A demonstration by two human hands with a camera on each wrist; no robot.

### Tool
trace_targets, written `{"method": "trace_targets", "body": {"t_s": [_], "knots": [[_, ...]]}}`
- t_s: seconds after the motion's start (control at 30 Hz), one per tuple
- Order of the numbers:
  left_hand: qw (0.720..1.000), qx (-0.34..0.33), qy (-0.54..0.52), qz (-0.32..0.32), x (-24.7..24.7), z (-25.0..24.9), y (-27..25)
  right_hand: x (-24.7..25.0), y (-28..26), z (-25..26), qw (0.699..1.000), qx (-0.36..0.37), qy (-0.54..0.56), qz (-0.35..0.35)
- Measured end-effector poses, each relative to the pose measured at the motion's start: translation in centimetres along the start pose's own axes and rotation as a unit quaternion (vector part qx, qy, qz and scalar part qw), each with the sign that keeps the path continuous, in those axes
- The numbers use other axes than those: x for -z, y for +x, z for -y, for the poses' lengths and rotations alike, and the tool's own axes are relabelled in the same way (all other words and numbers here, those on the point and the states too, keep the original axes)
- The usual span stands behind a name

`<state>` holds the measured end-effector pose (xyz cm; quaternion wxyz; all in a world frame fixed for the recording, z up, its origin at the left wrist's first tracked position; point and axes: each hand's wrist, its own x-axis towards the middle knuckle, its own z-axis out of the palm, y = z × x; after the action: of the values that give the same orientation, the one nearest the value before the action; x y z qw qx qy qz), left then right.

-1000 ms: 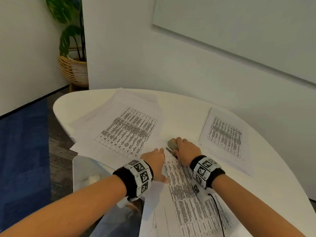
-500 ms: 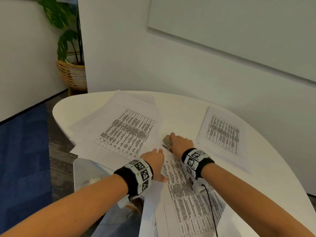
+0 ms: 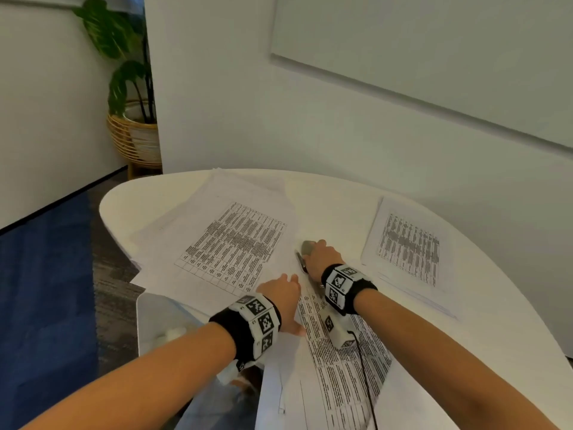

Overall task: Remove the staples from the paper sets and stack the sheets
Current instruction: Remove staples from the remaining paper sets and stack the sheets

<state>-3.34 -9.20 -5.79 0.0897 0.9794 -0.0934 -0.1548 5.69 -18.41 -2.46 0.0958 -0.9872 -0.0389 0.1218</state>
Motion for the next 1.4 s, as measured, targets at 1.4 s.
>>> {"method": "trace_targets", "body": {"t_s": [1.4], "knots": [[0.786,0.106,-0.603,-0.085,3.6,3.4,-5.1,3.0,-11.6,-10.7,0.988,0.119,0.094,0.004]]}}
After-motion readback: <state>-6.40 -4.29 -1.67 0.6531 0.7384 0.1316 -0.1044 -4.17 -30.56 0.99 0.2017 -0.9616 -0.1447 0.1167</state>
